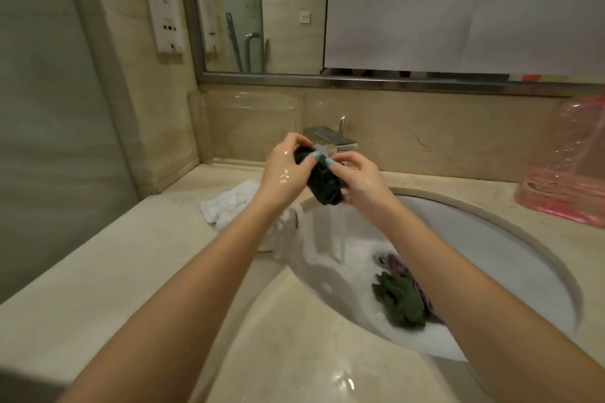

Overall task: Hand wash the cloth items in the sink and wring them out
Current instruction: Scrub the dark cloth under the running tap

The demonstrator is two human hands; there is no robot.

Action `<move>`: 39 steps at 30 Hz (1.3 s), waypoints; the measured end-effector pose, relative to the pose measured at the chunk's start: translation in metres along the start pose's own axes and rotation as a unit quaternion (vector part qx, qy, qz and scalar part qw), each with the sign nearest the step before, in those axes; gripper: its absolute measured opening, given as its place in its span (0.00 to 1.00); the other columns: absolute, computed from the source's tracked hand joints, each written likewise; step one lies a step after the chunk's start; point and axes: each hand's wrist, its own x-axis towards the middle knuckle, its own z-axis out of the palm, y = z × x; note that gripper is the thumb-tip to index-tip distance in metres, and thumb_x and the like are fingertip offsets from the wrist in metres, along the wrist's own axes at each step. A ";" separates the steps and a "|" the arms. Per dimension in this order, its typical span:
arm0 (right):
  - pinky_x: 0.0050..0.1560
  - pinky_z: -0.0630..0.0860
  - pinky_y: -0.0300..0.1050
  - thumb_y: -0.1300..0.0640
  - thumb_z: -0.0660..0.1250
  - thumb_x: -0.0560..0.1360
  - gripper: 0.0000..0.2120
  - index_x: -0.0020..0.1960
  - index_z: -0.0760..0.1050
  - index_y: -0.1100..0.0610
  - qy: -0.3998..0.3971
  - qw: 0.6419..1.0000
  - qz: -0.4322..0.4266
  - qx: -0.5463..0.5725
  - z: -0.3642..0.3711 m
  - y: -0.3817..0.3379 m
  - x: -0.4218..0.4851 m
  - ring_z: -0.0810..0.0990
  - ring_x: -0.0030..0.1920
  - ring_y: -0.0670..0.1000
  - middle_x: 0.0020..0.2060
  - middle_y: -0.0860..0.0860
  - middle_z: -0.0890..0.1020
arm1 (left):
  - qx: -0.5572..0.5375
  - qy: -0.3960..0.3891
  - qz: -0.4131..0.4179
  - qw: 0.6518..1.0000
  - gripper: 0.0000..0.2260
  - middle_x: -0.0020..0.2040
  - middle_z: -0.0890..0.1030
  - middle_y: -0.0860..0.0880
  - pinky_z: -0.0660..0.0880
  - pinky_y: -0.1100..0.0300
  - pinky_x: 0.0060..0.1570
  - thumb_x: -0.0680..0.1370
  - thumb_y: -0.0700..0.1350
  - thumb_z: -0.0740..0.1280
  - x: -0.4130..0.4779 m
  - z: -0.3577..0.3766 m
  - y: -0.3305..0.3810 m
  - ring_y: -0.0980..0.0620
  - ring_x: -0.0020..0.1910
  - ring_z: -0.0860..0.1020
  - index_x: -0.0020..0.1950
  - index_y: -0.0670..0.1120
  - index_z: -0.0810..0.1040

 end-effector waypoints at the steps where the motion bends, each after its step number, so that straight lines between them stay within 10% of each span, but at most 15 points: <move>1: 0.52 0.80 0.60 0.60 0.67 0.78 0.06 0.54 0.75 0.59 -0.005 1.000 -0.022 -0.005 0.012 -0.004 0.000 0.81 0.53 0.58 0.52 0.59 0.80 | 0.005 0.004 0.002 1.000 0.04 0.46 0.77 0.52 0.78 0.46 0.54 0.78 0.41 0.68 0.000 -0.014 0.002 0.46 0.52 0.78 0.51 0.48 0.74; 8: 0.44 0.72 0.33 0.60 0.63 0.80 0.11 0.60 0.78 0.60 -0.115 0.968 -0.108 -0.193 0.084 0.015 -0.005 0.79 0.49 0.46 0.55 0.54 0.82 | 0.157 0.016 -0.072 0.985 0.02 0.48 0.80 0.49 0.77 0.48 0.53 0.78 0.42 0.67 -0.029 -0.092 -0.036 0.46 0.52 0.79 0.48 0.49 0.76; 17: 0.61 0.69 0.38 0.58 0.61 0.81 0.16 0.67 0.75 0.57 -0.084 0.960 -0.100 -0.248 0.042 0.007 -0.020 0.75 0.65 0.48 0.63 0.51 0.78 | 0.286 -0.020 0.060 0.956 0.11 0.60 0.79 0.48 0.65 0.53 0.64 0.79 0.47 0.66 -0.030 -0.075 -0.001 0.45 0.67 0.68 0.60 0.47 0.80; 23: 0.55 0.71 0.43 0.60 0.66 0.78 0.14 0.62 0.78 0.61 -0.062 0.880 0.052 -0.468 -0.068 0.028 -0.026 0.78 0.60 0.55 0.59 0.57 0.81 | 0.299 -0.203 0.161 0.918 0.12 0.57 0.81 0.45 0.73 0.53 0.59 0.79 0.44 0.66 -0.026 0.025 0.010 0.46 0.59 0.76 0.62 0.45 0.79; 30: 0.47 0.74 0.45 0.43 0.71 0.73 0.21 0.57 0.79 0.58 -0.131 0.800 0.247 -0.531 -0.125 0.081 -0.042 0.78 0.46 0.53 0.51 0.54 0.81 | 0.332 -0.495 -0.034 0.802 0.23 0.70 0.73 0.46 0.70 0.54 0.64 0.80 0.48 0.66 -0.033 0.132 -0.030 0.46 0.66 0.73 0.73 0.44 0.68; 34: 0.52 0.74 0.47 0.52 0.71 0.74 0.16 0.60 0.77 0.56 -0.184 0.769 0.253 -0.557 -0.122 0.080 -0.038 0.76 0.51 0.53 0.55 0.53 0.78 | 0.310 -0.580 -0.061 0.751 0.23 0.72 0.69 0.50 0.67 0.53 0.68 0.80 0.46 0.66 -0.041 0.145 -0.050 0.47 0.69 0.69 0.75 0.53 0.67; 36: 0.51 0.79 0.50 0.59 0.68 0.76 0.07 0.54 0.77 0.56 -0.157 0.795 0.234 -0.538 -0.126 0.081 -0.037 0.77 0.47 0.53 0.50 0.54 0.79 | 0.305 -0.609 -0.099 0.725 0.19 0.71 0.70 0.53 0.69 0.51 0.68 0.80 0.49 0.65 -0.040 0.144 -0.056 0.48 0.69 0.69 0.71 0.56 0.70; 39: 0.44 0.81 0.48 0.61 0.64 0.80 0.02 0.48 0.73 0.56 -0.067 0.887 0.196 -0.413 -0.138 0.078 -0.036 0.79 0.41 0.52 0.44 0.55 0.79 | 0.242 -0.557 -0.119 0.785 0.09 0.61 0.76 0.51 0.71 0.52 0.63 0.80 0.48 0.67 -0.031 0.135 -0.058 0.47 0.64 0.73 0.59 0.50 0.77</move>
